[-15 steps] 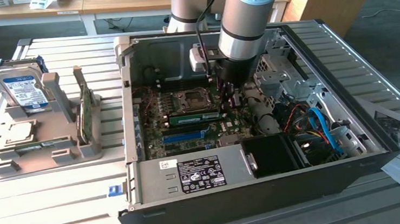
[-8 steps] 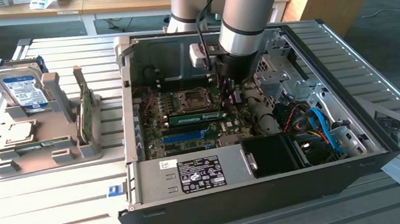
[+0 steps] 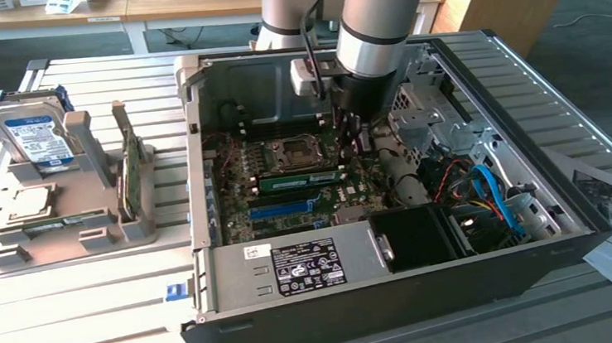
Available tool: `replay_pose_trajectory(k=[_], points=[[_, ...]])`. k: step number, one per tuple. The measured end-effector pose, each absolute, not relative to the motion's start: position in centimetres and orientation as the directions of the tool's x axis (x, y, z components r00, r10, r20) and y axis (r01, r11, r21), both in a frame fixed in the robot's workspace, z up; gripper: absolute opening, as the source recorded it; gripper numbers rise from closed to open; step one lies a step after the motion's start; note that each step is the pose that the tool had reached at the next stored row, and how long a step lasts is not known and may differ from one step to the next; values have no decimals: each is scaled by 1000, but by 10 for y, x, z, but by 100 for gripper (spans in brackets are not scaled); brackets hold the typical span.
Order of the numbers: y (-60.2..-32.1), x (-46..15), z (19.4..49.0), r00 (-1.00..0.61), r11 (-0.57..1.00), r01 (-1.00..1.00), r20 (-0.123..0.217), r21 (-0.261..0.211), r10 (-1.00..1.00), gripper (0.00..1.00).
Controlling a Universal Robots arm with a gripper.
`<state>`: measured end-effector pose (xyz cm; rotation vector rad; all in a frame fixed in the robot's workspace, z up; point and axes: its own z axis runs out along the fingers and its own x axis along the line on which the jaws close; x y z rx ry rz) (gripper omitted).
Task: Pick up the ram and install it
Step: 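Press down the ram until it locks into place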
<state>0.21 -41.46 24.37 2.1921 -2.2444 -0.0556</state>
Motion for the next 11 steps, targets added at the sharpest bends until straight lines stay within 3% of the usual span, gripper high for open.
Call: replay_pose_trajectory(k=[11], points=[[-414, -8, 243, -24, 23, -999, -22, 28, -999, 11]])
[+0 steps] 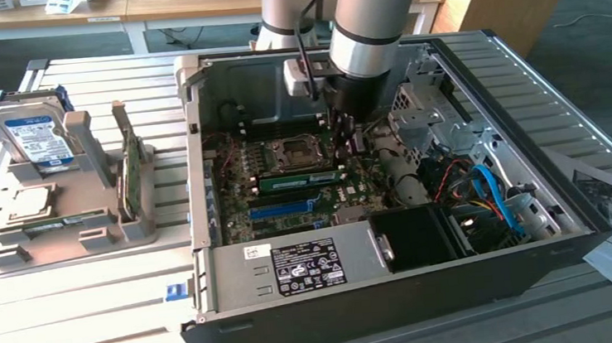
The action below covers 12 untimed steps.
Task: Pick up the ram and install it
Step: 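Press down the ram until it locks into place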
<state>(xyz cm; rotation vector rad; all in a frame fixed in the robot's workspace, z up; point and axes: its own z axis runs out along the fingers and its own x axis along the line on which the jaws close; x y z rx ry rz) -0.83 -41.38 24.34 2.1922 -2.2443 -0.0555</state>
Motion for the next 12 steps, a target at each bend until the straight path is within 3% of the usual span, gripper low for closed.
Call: replay_pose_trajectory(k=[12], points=[[-413, -27, 243, -24, 23, -999, -22, 28, -999, 11]])
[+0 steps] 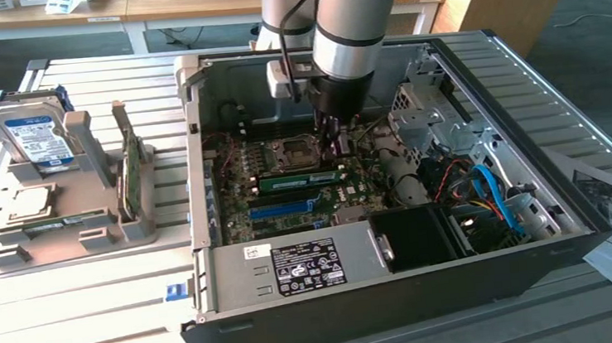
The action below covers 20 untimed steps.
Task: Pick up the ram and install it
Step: 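Press down the ram until it locks into place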
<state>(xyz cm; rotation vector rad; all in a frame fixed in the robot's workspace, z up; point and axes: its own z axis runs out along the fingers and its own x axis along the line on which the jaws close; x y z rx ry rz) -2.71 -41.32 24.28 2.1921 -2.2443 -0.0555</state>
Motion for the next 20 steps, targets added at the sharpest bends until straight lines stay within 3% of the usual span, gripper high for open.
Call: replay_pose_trajectory(k=[20], points=[[-411, -55, 238, -24, 23, -999, -17, 28, -1000, 11]])
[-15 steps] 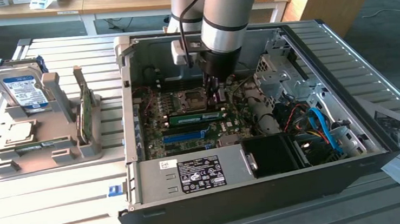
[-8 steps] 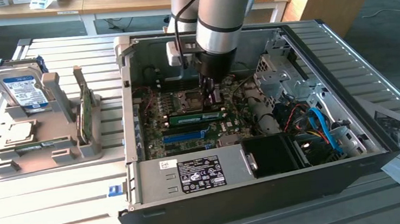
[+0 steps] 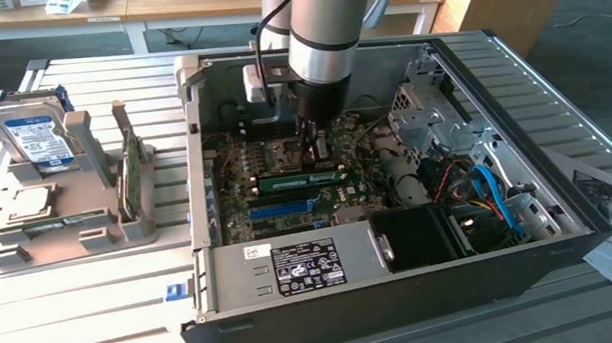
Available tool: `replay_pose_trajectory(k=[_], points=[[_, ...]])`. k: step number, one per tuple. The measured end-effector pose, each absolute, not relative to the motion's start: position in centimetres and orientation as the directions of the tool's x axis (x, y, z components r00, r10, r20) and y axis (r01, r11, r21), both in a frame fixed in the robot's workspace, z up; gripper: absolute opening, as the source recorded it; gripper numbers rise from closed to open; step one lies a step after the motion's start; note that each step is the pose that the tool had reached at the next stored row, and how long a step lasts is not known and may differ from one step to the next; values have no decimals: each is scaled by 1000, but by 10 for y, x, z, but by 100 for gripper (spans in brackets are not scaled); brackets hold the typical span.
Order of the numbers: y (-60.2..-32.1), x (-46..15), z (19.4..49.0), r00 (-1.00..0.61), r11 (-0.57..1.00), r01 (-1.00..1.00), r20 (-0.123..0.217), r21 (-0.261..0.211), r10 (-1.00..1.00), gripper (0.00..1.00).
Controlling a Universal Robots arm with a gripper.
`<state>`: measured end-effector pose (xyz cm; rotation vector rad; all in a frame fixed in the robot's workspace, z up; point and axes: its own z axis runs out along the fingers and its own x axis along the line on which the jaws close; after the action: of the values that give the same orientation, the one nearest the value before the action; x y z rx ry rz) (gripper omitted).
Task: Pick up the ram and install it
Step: 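Press down the ram until it locks into place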
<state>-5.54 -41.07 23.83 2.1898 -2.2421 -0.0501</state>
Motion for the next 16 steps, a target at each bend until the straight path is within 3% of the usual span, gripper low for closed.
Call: replay_pose_trajectory(k=[16], points=[[-414, -63, 238, -24, 23, -999, -17, 28, -1000, 11]])
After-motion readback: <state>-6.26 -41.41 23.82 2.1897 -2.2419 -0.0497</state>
